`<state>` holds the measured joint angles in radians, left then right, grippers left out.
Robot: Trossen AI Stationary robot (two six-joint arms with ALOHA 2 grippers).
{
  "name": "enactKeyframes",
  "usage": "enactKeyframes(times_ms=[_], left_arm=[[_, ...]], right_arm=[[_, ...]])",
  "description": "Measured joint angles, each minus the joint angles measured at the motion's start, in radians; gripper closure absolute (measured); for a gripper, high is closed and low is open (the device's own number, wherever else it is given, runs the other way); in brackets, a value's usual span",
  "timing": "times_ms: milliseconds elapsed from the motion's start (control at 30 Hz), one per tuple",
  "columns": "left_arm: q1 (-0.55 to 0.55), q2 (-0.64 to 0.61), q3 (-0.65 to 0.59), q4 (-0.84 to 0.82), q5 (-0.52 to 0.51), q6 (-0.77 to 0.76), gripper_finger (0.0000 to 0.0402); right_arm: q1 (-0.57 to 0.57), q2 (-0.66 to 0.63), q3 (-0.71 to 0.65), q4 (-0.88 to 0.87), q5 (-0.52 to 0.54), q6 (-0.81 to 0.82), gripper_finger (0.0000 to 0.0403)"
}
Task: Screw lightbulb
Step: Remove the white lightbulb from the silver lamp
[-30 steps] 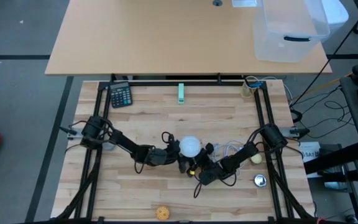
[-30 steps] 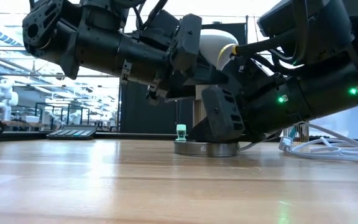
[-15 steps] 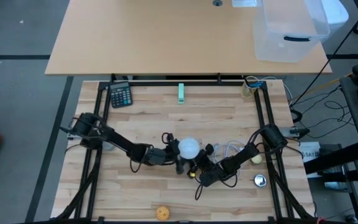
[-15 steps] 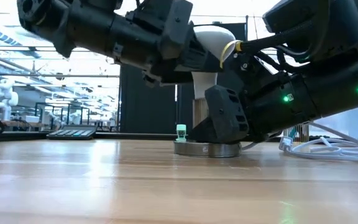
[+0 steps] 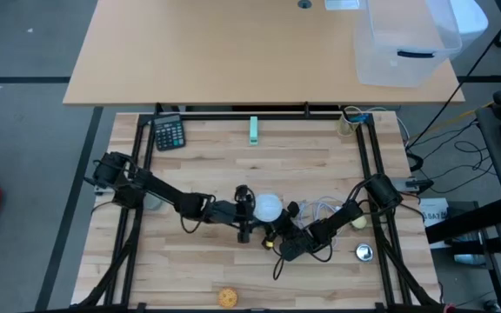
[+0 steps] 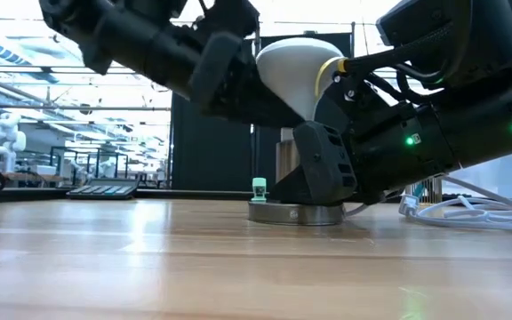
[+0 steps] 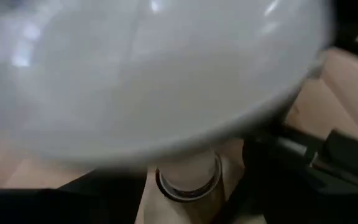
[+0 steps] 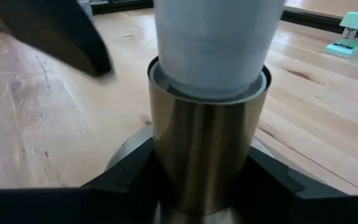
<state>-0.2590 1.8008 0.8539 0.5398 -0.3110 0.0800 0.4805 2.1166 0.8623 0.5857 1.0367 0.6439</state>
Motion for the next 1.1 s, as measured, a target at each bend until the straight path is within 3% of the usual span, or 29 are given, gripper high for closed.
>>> enactKeyframes(times_ms=[167, 600, 1100], left_arm=[[0.078, 0.002, 0.0, -0.008, 0.218, 0.006, 0.0138], [0.196, 0.002, -0.001, -0.002, 0.537, 0.056, 0.0138], [0.234, 0.003, -0.002, 0.03, 0.595, 0.061, 0.0138]], right_arm=[[-0.001, 0.0, 0.0, 0.007, -0.01, -0.002, 0.022], [0.0, 0.0, 0.0, 0.009, -0.017, -0.002, 0.022], [0.0, 0.0, 0.0, 0.009, -0.018, -0.002, 0.022]])
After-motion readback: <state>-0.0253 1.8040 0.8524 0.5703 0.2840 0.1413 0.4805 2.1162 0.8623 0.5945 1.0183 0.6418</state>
